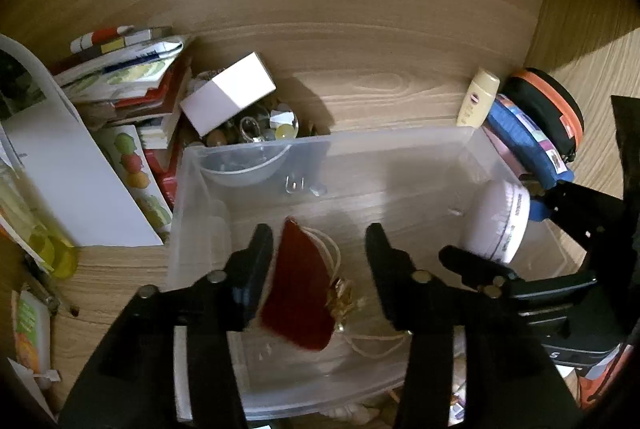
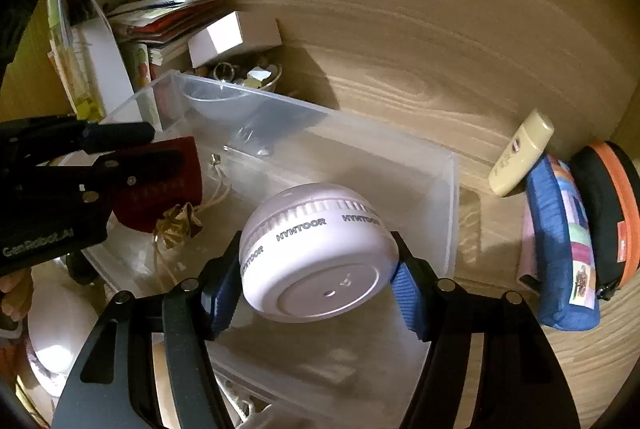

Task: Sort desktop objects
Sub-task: 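Carry both items over the clear box and open both tools to drop them, then withdraw both tools from the box and reach toward the remaining clutter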

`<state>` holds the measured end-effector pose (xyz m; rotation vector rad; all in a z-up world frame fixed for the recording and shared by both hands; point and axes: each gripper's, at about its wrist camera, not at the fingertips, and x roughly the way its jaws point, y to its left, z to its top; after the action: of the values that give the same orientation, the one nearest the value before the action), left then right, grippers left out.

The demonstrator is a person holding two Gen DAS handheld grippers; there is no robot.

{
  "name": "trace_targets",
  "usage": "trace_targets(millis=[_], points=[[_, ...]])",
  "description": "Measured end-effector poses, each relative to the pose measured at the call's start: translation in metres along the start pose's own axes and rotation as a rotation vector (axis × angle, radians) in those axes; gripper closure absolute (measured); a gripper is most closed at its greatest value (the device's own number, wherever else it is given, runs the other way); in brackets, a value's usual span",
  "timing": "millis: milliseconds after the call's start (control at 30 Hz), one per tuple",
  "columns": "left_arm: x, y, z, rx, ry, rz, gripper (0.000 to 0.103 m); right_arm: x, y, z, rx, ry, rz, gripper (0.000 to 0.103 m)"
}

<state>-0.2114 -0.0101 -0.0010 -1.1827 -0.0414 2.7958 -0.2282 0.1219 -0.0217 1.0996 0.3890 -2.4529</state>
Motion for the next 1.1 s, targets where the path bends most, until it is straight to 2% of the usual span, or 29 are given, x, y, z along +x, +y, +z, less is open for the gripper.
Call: trace_targets(millis=[133, 267, 400, 567, 733, 867, 1100], points=[[-0.005, -0.001, 0.0, 0.008, -0.025, 0.008, 0.036, -0.002, 0.003, 0.0, -0.008, -0.01, -0.002, 0.039], [-0.012, -0.003, 0.0, 0.016, -0.056, 0.018, 0.032, -0.01, 0.005, 0.0, -0.015, -0.046, -0.013, 0.025], [-0.019, -0.003, 0.001, 0.015, -0.083, 0.026, 0.028, -0.018, 0.005, 0.002, -0.013, -0.08, -0.021, 0.023], [-0.033, 0.003, 0.006, -0.017, -0.123, 0.049, 0.014, -0.029, -0.002, 0.006, 0.019, -0.112, -0.05, 0.022], [-0.058, 0.013, 0.01, -0.046, -0.174, 0.065, 0.01, -0.054, -0.012, 0.01, 0.054, -0.161, -0.069, 0.021], [-0.084, 0.02, 0.007, -0.066, -0.223, 0.072, 0.006, -0.081, -0.02, 0.005, 0.091, -0.209, -0.063, 0.011], [-0.114, 0.029, -0.006, -0.081, -0.262, 0.079, 0.003, -0.116, -0.017, -0.009, 0.088, -0.268, -0.099, 0.007]])
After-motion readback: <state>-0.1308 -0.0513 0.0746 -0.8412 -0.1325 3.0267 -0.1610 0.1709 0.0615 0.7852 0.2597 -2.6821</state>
